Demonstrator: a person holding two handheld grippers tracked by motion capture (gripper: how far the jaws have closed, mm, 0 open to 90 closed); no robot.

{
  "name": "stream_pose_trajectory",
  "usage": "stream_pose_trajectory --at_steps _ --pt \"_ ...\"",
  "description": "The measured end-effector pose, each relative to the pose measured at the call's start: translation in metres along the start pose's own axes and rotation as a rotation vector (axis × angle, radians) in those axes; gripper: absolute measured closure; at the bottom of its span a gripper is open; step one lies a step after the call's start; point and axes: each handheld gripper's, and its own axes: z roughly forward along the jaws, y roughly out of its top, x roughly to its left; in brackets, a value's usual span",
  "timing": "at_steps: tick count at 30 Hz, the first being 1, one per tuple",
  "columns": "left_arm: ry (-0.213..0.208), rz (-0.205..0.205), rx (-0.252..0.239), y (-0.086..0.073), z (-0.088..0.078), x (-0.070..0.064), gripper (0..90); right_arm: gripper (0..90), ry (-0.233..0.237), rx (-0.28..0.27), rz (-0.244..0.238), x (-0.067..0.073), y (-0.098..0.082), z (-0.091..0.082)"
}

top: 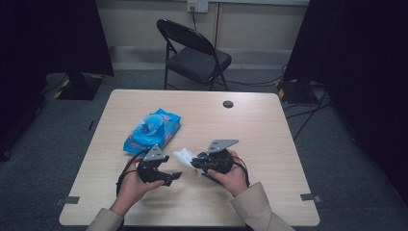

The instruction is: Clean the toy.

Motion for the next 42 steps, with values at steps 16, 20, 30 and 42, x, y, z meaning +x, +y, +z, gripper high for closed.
stream_pose_trajectory --at_steps 16,20,30,42 --pt "0.091 -0.058 -0.012 -0.027 -0.042 0.015 18.1 77.9 0.128 0.116 -0.089 0.033 0.0 0.066" --pt "0.085 -0.064 -0.018 -0.026 -0.041 0.015 19.0 68.5 0.112 0.11 -0.095 0.034 0.001 0.066" --pt "0.041 -0.025 -0.013 -0.021 -0.028 0.008 26.5 39.7 0.046 -0.002 -0.029 0.013 0.007 0.032" --pt "-0.025 0.037 0.075 -0.028 0.0 -0.006 32.3 19.2 -0.121 0.002 0.018 -0.018 -0.008 0.004"
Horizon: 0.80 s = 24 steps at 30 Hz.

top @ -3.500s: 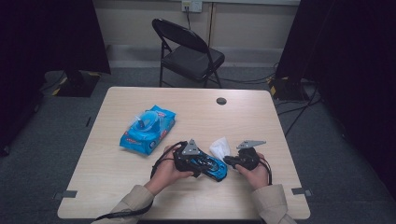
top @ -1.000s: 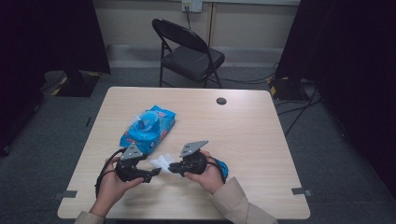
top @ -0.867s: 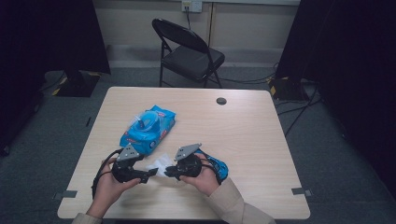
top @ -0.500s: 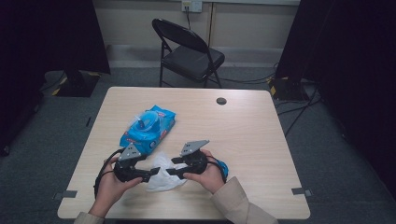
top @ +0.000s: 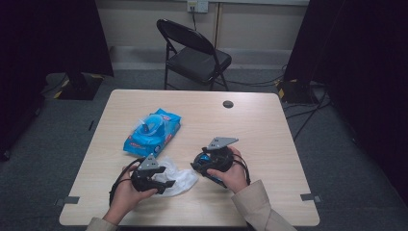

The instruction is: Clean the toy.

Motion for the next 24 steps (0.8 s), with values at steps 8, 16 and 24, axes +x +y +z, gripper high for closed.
stream_pose_trajectory --at_steps 8,16,24 --pt "0.002 0.019 0.023 -0.005 0.011 -0.004 31.7 16.5 -0.026 0.092 -0.011 -0.013 -0.02 0.006" --pt "0.004 0.031 0.027 -0.006 0.014 -0.004 29.9 16.6 -0.011 0.14 -0.051 -0.015 -0.021 0.018" --pt "0.003 0.029 0.021 -0.006 0.014 -0.002 31.6 16.9 -0.021 0.213 -0.094 -0.015 -0.024 0.03"
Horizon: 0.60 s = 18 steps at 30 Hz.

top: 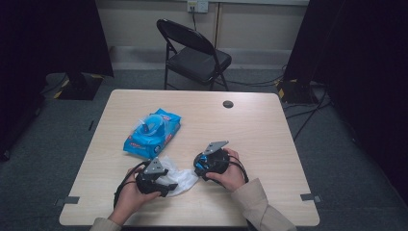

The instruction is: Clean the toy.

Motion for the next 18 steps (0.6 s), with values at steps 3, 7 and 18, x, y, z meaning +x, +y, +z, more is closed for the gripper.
stream_pose_trajectory --at_steps 3,7,18 --pt "0.003 0.007 0.0 -0.0003 0.0001 -0.0004 32.2 18.4 -0.005 0.007 0.0 -0.0006 -0.0007 0.0019" --pt "0.012 0.023 0.007 0.0 0.0004 -0.0016 32.8 18.5 -0.019 0.002 0.003 0.0009 -0.0013 0.0023" --pt "0.021 0.037 0.012 0.0 0.0004 -0.0025 33.5 25.3 -0.034 -0.017 0.025 0.0015 -0.0032 0.0007"
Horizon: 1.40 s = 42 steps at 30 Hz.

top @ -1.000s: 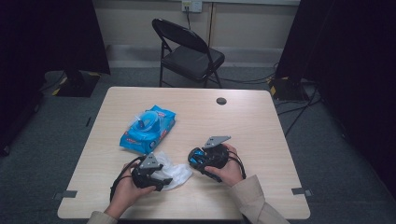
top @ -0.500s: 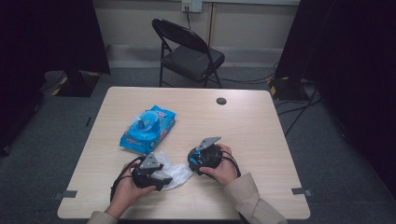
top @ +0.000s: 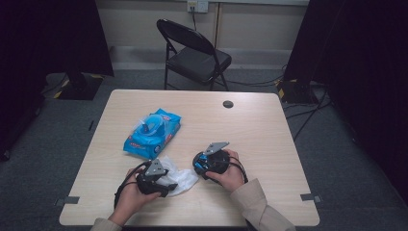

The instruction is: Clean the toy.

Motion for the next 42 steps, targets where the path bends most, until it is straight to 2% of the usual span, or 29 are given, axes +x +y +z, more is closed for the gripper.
stream_pose_trajectory --at_steps 10,16,21,28,33,36,38,40,42 --pt "-0.007 -0.012 -0.005 0.0 0.0 0.001 33.3 25.5 0.001 -0.003 0.012 -0.001 0.0 -0.001" --pt "-0.015 -0.022 -0.005 0.0 0.0 0.002 32.6 25.5 0.012 -0.053 0.043 -0.005 0.001 -0.011" --pt "-0.002 -0.04 -0.012 0.002 -0.003 0.004 29.2 25.5 0.021 -0.091 0.066 -0.007 0.001 -0.019" --pt "-0.012 -0.028 -0.031 0.005 0.0 0.001 27.7 25.5 0.035 -0.146 0.092 -0.01 0.002 -0.031" --pt "-0.009 -0.029 -0.016 0.005 0.005 0.0 26.5 25.5 0.037 -0.174 0.091 -0.01 0.004 -0.039" --pt "0.008 0.003 -0.004 0.005 0.007 -0.002 28.2 25.5 0.039 -0.183 0.089 -0.01 0.004 -0.042" --pt "0.0 0.002 0.0 0.007 0.006 -0.002 35.3 25.5 0.038 -0.186 0.091 -0.01 0.004 -0.044" --pt "-0.024 0.015 0.008 0.008 0.003 -0.004 58.3 25.5 0.043 -0.195 0.09 -0.01 0.004 -0.046" --pt "-0.034 0.002 0.015 0.008 0.002 -0.006 72.8 25.5 0.05 -0.208 0.09 -0.01 0.004 -0.049"
